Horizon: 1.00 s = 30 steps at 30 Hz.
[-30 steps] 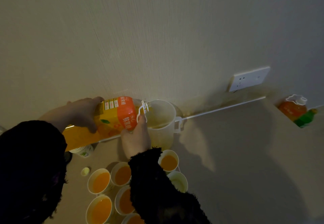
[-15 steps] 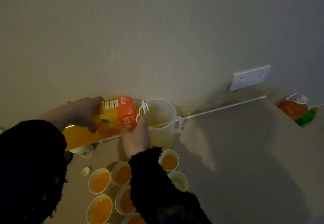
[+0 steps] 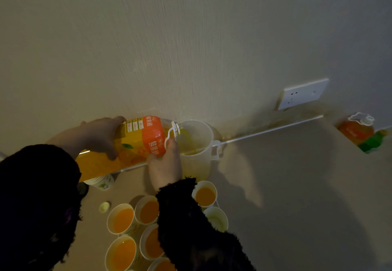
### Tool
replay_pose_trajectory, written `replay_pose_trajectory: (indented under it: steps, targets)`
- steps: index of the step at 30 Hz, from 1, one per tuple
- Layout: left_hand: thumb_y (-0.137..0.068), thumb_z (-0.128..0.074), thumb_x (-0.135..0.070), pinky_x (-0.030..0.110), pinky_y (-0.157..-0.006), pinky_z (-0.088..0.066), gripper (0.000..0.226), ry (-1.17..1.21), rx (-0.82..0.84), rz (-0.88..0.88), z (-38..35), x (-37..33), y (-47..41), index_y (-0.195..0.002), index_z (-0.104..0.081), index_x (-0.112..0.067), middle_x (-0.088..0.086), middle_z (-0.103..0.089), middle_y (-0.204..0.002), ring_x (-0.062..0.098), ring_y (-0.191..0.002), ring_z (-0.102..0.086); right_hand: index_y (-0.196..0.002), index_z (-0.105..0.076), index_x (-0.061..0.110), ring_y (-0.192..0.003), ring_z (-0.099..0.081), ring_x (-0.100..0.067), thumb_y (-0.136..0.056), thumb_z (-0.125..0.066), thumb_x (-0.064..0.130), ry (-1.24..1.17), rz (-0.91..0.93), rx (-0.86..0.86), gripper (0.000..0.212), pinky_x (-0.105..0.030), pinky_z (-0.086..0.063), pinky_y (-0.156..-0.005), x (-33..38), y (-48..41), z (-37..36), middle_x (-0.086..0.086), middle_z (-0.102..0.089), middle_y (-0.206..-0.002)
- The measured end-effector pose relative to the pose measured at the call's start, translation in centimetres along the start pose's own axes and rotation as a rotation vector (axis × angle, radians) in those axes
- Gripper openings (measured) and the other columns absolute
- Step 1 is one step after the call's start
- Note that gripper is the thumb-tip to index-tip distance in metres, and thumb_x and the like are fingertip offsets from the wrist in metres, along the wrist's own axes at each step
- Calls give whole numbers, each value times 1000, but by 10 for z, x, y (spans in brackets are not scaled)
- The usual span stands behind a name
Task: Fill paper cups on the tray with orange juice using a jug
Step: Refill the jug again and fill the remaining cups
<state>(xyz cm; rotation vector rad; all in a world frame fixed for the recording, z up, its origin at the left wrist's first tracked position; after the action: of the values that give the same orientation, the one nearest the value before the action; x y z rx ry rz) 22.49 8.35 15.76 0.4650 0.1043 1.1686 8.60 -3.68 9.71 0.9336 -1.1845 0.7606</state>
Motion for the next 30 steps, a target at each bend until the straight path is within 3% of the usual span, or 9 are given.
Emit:
replay_pose_trajectory:
  steps: [3, 9, 15, 20, 26, 30]
  targets:
    - [-51, -87, -34, 52, -101, -39, 113, 2, 1, -3, -1, 2, -1, -142, -22, -25, 5, -46, -129, 29, -119, -46, -125, -43, 21, -104, -56, -14, -88, -57, 15, 6, -14, 9, 40, -29, -47, -89, -1, -1, -2, 1, -52, -120]
    - [-51, -87, -34, 53, -100, -39, 113, 6, 7, -1, -1, 2, 0, -142, -22, -25, 6, -46, -129, 30, -118, -47, -120, -46, 19, -100, -57, -15, -86, -56, 12, 10, 7, -8, 36, -28, -47, -86, -1, -2, -2, 0, -53, -117]
    - [-48, -87, -36, 52, -100, -39, 116, 12, 5, -10, -1, 3, -1, -143, -21, -24, 6, -46, -129, 30, -118, -47, -127, -42, 21, -103, -54, -11, -89, -56, 16, -5, -20, 3, 41, -29, -47, -89, -3, -1, -2, 2, -52, -120]
    - [-52, -88, -34, 51, -101, -39, 116, -6, -1, -1, 0, 1, 0, -144, -19, -23, 6, -45, -131, 30, -120, -46, -130, -42, 21, -113, -55, -16, -88, -57, 14, -14, -26, -12, 44, -36, -48, -97, -2, -1, -3, 0, -52, -124]
    - [-54, -88, -34, 52, -102, -38, 113, -23, 6, 3, 2, -2, 0, -143, -20, -24, 6, -45, -131, 30, -120, -45, -121, -44, 24, -93, -51, -6, -88, -58, 15, -38, -5, -5, 37, -25, -45, -83, -3, -2, 0, 3, -52, -118]
    - [-53, -88, -35, 52, -101, -39, 113, -17, 2, 3, 3, -2, 0, -143, -20, -25, 5, -45, -130, 30, -120, -45, -119, -46, 23, -103, -56, -14, -86, -57, 14, -24, -6, -15, 36, -34, -49, -91, -2, -2, -1, 1, -53, -119]
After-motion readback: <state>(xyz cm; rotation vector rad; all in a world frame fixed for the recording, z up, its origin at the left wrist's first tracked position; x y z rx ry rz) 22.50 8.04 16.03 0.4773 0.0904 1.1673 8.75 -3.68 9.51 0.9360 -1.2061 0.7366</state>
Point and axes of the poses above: each hand's wrist, its own y-axis away from the middle knuckle, its own z-axis out of the back of the hand, x = y × z, the point moved 2 cm from there along -y, towards the middle knuckle
